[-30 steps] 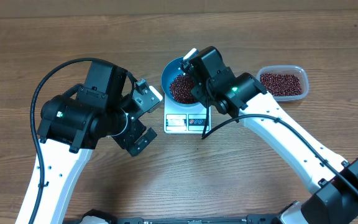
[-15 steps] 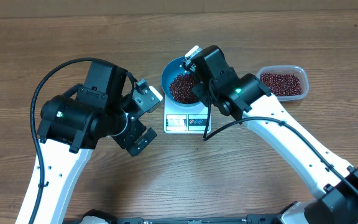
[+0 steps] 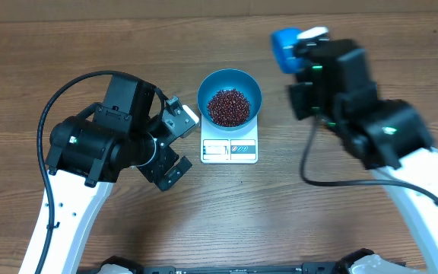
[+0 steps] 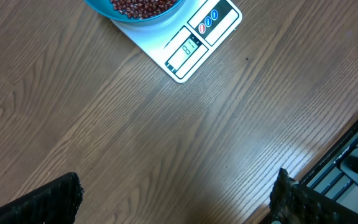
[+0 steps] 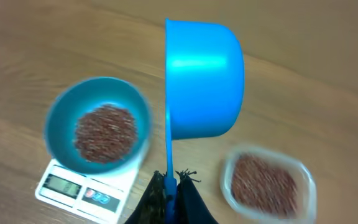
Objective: Scoop item into bowl and weigh 150g on scale
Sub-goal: 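Raise the emptied scoop and swing it right back to the tub, then lower the scoop into the bean tub and scoop more beans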
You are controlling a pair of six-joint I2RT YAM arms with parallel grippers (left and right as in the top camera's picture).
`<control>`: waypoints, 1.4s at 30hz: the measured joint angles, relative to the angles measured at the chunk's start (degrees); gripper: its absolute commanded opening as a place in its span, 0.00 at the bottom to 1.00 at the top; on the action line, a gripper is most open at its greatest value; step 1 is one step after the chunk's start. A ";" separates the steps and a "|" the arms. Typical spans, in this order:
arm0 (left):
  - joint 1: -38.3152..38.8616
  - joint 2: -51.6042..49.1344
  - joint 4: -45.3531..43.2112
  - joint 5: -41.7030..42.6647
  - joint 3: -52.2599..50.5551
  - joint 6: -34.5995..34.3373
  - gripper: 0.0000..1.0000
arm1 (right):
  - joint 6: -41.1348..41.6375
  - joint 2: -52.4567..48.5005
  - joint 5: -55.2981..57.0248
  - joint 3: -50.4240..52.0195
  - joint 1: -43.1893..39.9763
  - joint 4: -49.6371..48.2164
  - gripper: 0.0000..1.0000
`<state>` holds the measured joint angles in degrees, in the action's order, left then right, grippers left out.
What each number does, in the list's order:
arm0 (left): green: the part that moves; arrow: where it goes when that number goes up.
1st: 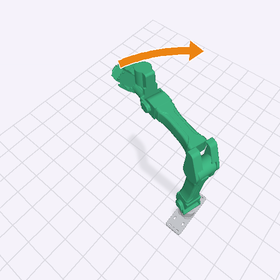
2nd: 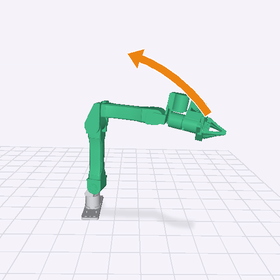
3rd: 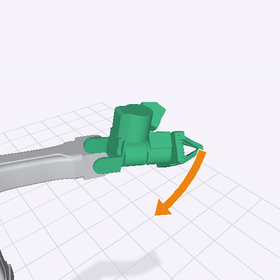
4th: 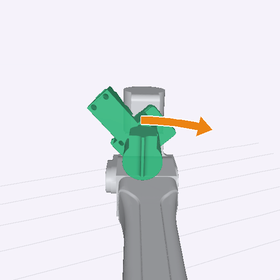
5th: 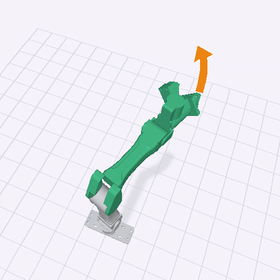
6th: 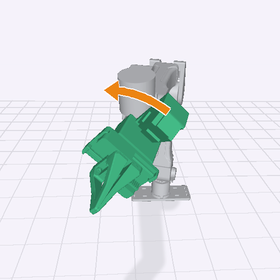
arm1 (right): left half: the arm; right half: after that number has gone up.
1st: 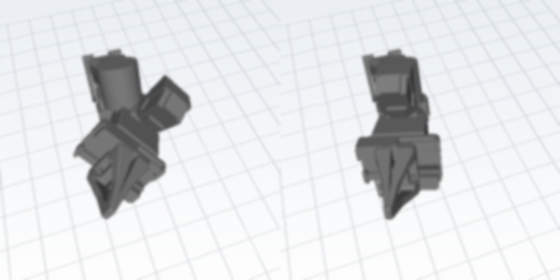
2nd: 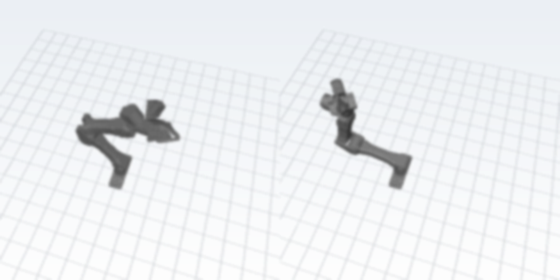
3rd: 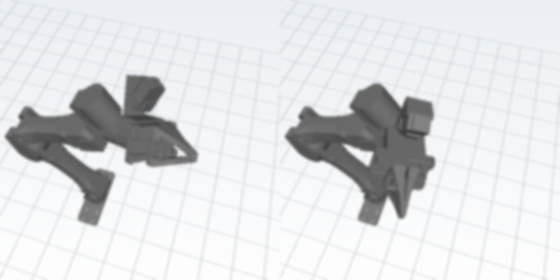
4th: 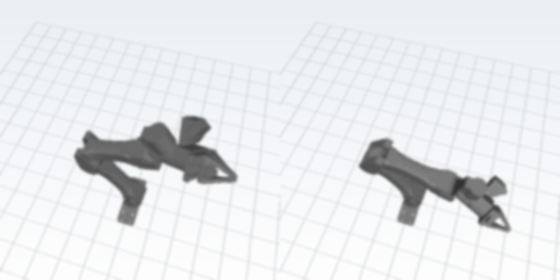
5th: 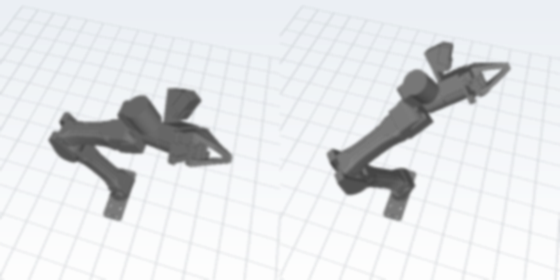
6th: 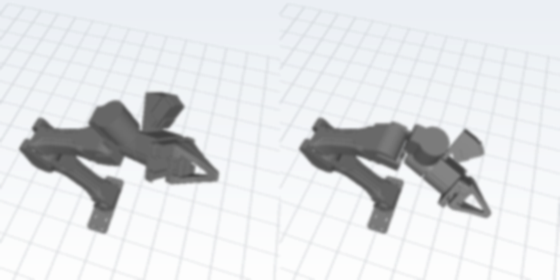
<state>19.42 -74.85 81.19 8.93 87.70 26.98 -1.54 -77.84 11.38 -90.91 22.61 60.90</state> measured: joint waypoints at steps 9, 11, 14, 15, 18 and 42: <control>0.00 0.00 0.00 0.00 0.00 0.00 1.00 | 4.94 -5.81 0.48 0.00 -11.10 8.33 0.04; 0.00 0.00 0.00 -0.02 0.00 0.00 1.00 | 5.22 -8.48 1.62 0.00 -11.76 10.40 0.04; 0.00 0.00 0.02 0.00 0.00 0.00 1.00 | 5.44 -11.85 4.02 0.07 -12.00 11.61 0.04; 0.00 0.00 0.02 0.00 0.00 0.02 1.00 | 5.55 -12.87 4.94 0.07 -12.09 11.69 0.04; 0.00 0.00 0.02 0.00 0.00 0.00 1.00 | 5.68 -15.96 8.39 0.07 -12.13 11.58 0.04; 0.00 0.00 0.00 0.00 0.00 0.00 0.99 | 5.55 -28.70 19.71 0.96 -12.13 5.90 0.04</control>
<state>19.42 -74.85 81.19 8.93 87.70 26.98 4.01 -106.54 31.09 -89.95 10.48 66.81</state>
